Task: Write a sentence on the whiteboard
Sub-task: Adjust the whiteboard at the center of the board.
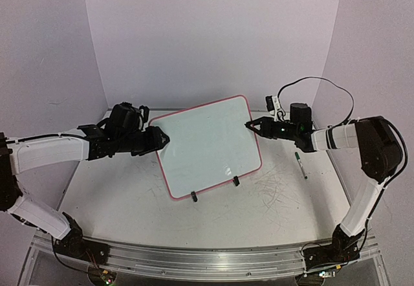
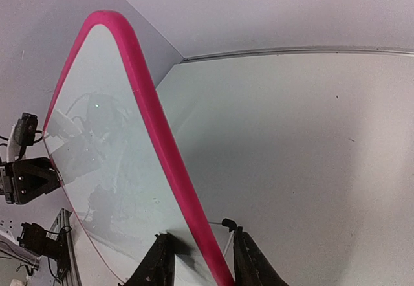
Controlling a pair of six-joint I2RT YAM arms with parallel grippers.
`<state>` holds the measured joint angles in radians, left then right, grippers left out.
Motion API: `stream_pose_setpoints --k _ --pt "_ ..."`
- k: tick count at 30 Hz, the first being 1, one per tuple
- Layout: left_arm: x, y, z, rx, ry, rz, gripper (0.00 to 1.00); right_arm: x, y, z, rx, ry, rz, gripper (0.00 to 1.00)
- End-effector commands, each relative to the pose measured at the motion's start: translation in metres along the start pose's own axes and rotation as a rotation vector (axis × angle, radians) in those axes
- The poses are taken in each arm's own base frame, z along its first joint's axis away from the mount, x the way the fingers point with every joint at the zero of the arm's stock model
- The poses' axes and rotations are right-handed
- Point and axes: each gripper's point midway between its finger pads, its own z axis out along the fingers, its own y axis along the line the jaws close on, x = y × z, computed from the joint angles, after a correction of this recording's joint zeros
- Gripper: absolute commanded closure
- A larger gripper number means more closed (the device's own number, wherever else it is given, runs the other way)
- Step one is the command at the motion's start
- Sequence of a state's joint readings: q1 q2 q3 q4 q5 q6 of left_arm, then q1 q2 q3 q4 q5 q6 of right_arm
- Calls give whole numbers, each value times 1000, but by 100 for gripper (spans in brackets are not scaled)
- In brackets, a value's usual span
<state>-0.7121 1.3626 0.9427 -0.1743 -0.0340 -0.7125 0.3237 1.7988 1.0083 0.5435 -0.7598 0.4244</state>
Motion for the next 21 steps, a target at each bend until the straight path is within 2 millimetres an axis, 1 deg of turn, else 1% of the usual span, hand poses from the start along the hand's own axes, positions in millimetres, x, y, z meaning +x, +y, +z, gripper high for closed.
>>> stream_pose_setpoints --k 1,3,7,12,14,18,21 --pt "-30 -38 -15 71 -111 92 60 4 37 -2 -86 -16 -27 70" --pt "-29 -41 -16 67 -117 107 65 3 43 -3 -109 -33 -38 70" --pt "-27 -38 -20 45 -135 118 67 3 57 -3 -130 -57 -75 71" --pt "-33 -40 -31 36 -172 152 71 4 65 0 -146 -77 -103 72" --pt "-35 -38 -36 20 -184 159 71 4 69 0 -152 -85 -111 73" --pt "-39 -33 -43 -3 -211 153 73 2 87 -3 -183 -120 -150 74" --pt "-32 -22 -45 -24 -205 132 74 -1 99 -4 -193 -144 -173 75"
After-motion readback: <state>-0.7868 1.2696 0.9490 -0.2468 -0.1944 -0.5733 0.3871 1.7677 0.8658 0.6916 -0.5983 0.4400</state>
